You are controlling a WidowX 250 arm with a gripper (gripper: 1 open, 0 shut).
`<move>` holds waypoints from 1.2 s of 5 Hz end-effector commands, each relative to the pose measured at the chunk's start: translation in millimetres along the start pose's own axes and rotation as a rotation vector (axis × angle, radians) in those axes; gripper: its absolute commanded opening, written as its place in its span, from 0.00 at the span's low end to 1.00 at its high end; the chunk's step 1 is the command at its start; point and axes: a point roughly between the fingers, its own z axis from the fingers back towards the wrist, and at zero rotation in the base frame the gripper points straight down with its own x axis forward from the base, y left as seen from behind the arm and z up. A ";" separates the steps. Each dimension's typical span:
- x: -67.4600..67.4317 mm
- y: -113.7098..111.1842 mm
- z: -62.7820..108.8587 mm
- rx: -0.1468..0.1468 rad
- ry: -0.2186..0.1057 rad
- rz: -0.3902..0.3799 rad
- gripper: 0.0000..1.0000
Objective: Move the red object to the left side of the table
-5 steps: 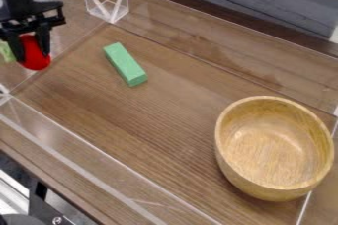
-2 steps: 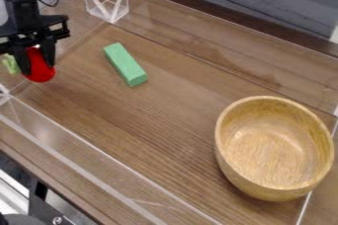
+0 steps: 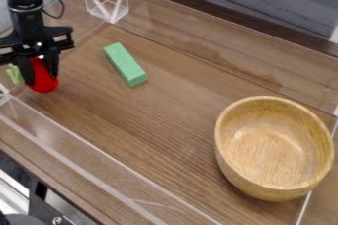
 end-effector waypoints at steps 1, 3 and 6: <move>10.4 -11.5 8.8 -0.011 -0.029 -0.023 1.00; 13.0 -20.5 14.0 -0.018 -0.007 -0.026 1.00; 12.7 -20.5 27.6 -0.065 0.007 -0.210 1.00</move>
